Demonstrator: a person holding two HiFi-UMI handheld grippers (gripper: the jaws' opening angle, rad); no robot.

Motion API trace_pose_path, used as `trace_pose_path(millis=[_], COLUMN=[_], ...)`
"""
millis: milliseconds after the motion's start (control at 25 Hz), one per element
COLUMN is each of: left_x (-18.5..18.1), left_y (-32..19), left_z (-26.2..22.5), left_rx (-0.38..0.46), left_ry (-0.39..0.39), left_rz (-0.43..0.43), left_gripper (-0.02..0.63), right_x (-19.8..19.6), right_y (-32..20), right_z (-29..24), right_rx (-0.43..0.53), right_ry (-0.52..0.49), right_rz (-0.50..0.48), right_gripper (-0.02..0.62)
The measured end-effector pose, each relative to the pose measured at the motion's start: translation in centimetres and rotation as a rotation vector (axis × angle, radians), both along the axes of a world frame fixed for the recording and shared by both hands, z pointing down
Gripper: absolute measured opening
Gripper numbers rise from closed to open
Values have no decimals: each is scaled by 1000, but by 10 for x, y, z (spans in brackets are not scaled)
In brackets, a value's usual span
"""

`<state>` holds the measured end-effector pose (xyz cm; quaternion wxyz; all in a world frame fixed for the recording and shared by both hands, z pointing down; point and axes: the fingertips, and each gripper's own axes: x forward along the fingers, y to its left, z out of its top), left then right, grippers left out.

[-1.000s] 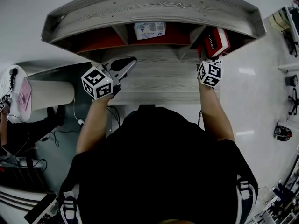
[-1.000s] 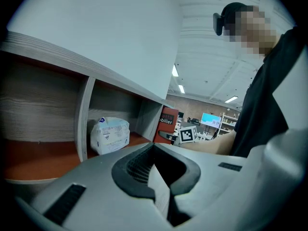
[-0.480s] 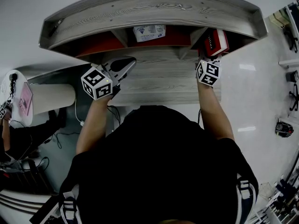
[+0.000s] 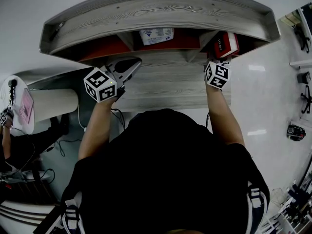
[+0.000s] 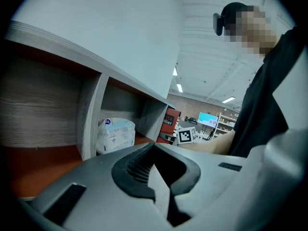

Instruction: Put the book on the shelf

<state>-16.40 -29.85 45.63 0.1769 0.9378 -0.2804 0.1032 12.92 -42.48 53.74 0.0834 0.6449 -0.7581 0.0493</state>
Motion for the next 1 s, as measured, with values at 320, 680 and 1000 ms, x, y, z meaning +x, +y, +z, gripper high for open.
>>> trace_pose_path(millis=[320, 680, 1000], left_x=[0, -4, -4], left_y=[-1, 1, 1], left_z=[3, 4, 6], left_rx=[-8, -14, -19], left_ry=[6, 8, 8], left_rz=[5, 1, -1], left_gripper=[20, 20, 20], right_x=[-3, -7, -9], right_y=[-4, -10, -19], right_z=[1, 0, 1], right_rx=[-6, -8, -9], right_ry=[8, 9, -2], right_rz=[-9, -16, -21], right_gripper=[170, 170, 170])
